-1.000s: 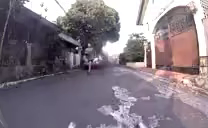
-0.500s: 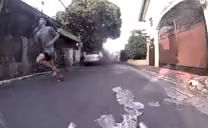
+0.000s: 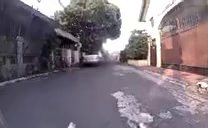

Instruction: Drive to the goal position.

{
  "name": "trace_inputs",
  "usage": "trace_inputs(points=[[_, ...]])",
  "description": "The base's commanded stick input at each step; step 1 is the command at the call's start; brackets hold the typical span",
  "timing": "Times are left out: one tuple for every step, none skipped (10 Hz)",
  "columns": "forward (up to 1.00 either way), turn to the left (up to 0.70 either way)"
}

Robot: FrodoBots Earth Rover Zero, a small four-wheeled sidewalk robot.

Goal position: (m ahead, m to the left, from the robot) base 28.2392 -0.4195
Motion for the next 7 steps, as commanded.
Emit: trace_inputs(points=[[0.7, 0.0], [0.7, 0.0], [0.7, 0.0], [0.7, 0.0], [0.7, 0.0], [0.7, 0.0], [0.7, 0.0]])
